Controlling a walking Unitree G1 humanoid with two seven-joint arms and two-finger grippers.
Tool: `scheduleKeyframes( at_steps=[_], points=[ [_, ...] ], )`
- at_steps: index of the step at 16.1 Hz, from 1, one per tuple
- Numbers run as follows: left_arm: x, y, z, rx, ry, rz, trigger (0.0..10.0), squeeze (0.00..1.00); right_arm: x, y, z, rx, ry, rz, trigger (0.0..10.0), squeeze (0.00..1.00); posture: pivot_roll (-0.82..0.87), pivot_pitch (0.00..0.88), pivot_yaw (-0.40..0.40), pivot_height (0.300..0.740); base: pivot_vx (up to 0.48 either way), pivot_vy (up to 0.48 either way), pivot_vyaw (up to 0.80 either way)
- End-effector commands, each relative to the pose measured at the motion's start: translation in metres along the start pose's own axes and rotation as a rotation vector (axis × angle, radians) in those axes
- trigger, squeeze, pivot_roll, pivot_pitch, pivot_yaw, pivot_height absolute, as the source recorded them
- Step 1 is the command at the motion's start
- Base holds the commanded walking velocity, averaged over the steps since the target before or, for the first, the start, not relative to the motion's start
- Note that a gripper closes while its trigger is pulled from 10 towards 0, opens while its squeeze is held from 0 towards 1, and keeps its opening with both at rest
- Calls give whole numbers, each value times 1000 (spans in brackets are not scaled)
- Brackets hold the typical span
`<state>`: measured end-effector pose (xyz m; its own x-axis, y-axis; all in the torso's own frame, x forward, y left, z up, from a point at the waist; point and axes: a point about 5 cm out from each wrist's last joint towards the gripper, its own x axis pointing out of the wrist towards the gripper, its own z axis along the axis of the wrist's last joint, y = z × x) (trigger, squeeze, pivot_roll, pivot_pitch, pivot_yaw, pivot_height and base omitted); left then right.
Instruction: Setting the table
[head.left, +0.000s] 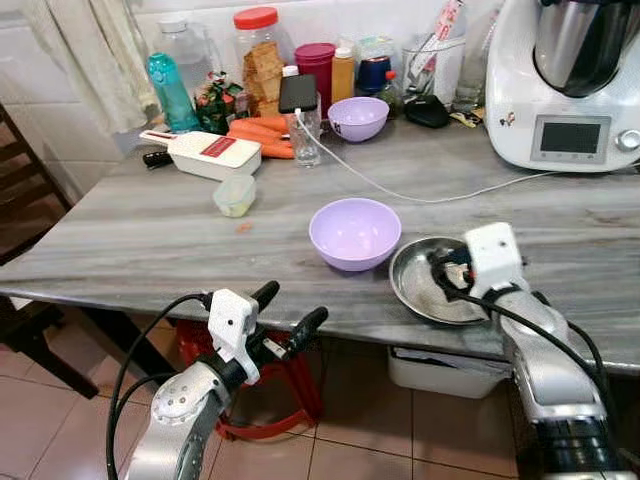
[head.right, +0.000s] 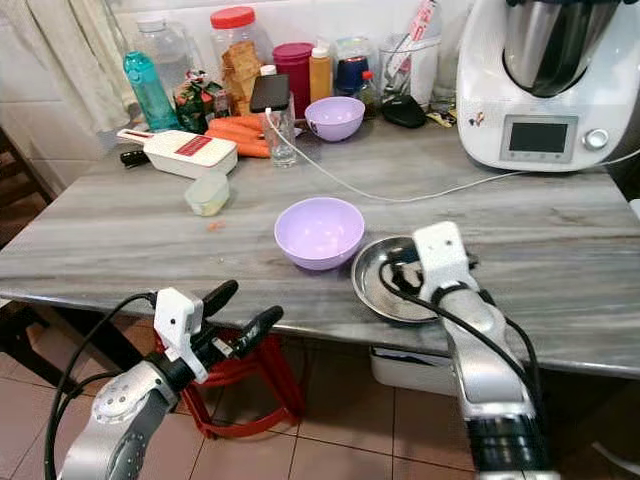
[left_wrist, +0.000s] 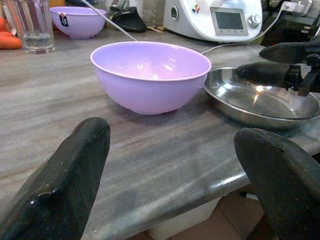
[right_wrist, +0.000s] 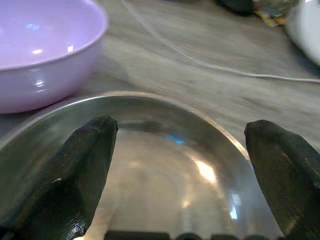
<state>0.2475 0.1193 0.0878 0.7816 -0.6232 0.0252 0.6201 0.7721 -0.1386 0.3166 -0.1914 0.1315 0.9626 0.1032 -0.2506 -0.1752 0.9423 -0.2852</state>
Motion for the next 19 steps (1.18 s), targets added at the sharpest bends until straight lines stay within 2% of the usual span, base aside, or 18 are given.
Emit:
scheduleKeyframes(
  at_steps=[1, 8, 19],
  points=[
    [-3, 2, -1, 2, 11, -2, 10000, 0, 4, 5, -1, -3, 36, 46, 10000, 0, -91, 0, 114, 740, 0, 0, 0],
    [-4, 2, -3, -1, 25, -14, 10000, 0, 9, 16, -14, 1, 138, 109, 10000, 0, -87, 0, 116, 740, 0, 0, 0],
    [1, -1, 1, 3, 20, -24, 10000, 0, 22, 34, -7, 34, 116, 160, 10000, 0, -85, 0, 117, 740, 0, 0, 0]
  ],
)
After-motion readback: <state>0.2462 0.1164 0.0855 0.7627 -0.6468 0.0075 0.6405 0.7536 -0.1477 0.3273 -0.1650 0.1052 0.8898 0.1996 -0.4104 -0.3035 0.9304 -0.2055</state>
